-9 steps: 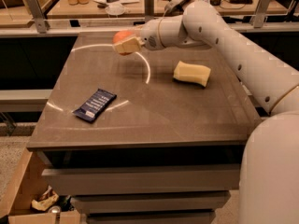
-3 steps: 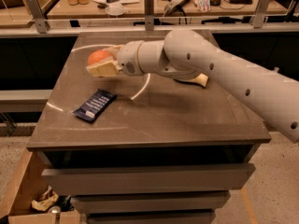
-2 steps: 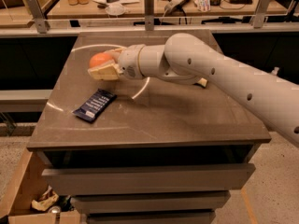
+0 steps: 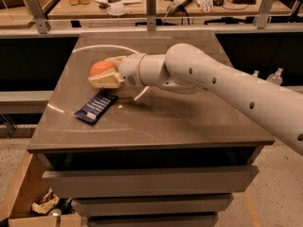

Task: Move orange near rxbar blueberry

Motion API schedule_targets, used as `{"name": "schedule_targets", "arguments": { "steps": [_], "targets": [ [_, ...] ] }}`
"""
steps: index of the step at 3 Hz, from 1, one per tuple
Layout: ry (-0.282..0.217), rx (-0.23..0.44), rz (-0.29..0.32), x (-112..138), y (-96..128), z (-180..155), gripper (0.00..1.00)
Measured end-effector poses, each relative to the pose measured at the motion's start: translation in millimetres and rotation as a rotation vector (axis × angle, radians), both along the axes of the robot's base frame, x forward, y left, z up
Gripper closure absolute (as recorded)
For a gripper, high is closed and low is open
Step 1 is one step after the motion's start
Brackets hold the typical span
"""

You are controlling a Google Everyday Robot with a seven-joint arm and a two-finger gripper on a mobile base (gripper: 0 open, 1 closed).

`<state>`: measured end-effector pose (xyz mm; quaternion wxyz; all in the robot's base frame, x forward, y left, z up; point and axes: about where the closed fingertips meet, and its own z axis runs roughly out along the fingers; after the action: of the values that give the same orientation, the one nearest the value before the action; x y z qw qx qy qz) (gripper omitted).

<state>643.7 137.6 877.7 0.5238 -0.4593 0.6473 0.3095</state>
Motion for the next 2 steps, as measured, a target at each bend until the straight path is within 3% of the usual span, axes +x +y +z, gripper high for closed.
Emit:
{"name": "schedule_targets", "arguments": {
  "steps": [2],
  "targets": [
    [-0.022,-0.005,-0.004,1.8,2.2,-15.0,0.35]
  ]
}}
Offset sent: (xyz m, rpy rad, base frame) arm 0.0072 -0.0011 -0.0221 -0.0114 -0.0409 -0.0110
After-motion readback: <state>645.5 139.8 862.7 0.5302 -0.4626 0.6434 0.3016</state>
